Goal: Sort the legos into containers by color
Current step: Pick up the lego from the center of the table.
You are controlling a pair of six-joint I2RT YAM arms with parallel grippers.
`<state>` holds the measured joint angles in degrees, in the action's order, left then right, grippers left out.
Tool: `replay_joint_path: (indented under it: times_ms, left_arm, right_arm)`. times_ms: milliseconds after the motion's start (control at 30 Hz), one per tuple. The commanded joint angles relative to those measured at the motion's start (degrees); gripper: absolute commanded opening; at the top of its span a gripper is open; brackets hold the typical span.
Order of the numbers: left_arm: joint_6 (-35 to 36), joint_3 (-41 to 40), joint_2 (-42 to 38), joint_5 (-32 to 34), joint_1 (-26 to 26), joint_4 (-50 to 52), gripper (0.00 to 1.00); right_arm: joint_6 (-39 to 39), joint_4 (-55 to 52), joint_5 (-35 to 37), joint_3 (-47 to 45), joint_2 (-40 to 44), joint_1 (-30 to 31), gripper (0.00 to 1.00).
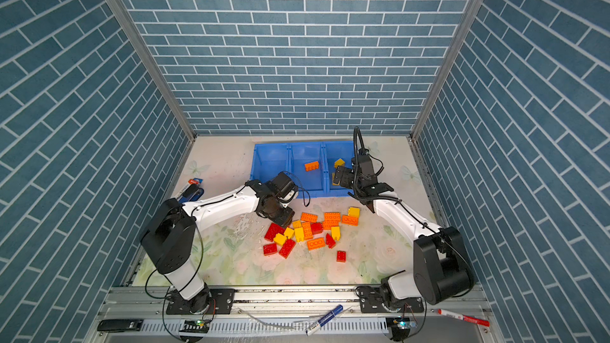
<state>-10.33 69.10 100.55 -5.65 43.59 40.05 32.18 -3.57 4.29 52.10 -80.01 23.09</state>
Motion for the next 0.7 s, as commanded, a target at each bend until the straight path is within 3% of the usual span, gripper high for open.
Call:
replay_joint_path:
  times_ms: [0,500,667]
  left_arm:
    - [1.3,1.8,2.7,1.6,0.4,1.3,0.59]
    - [1.6,2.3,8.9,2.4,0.9,1.3,0.55]
    - [1.4,1.5,9.6,3.2,1.5,0.2,0.47]
  right_arm:
    - [0.9,0.8,1.8,-1.6,1.9,0.2,0.98]
    - [0.1,-0.3,2.1,-1.2,2.4,0.2,0.98]
    - [-0.1,-0.8,1.4,-0.5,2.0,0.2,0.98]
